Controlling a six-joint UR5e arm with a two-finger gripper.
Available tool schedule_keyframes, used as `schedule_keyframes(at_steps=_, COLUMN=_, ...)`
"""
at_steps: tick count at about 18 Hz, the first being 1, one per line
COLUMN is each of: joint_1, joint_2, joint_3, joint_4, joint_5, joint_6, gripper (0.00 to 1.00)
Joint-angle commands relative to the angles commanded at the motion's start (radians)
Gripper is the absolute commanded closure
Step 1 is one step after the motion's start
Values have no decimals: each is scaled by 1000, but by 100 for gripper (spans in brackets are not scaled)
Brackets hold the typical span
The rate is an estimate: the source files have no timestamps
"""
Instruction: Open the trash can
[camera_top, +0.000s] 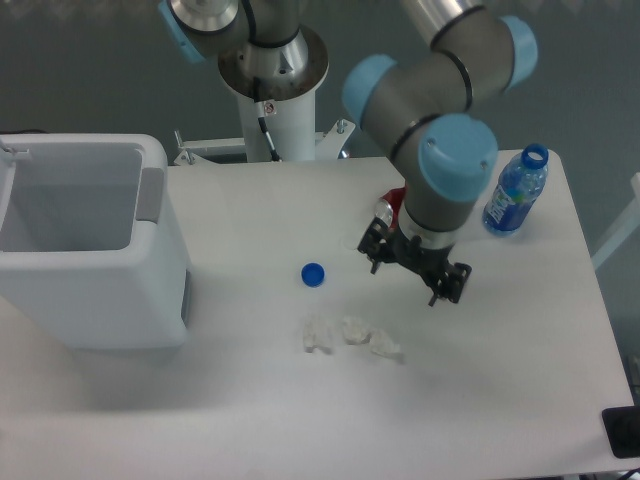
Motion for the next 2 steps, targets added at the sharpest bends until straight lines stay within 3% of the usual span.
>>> schedule_keyframes(at_steps=2, joint_1=-2, joint_2=-8, joint_3=0, joint_4=5, joint_5=2, joint_6=-2, gripper=0)
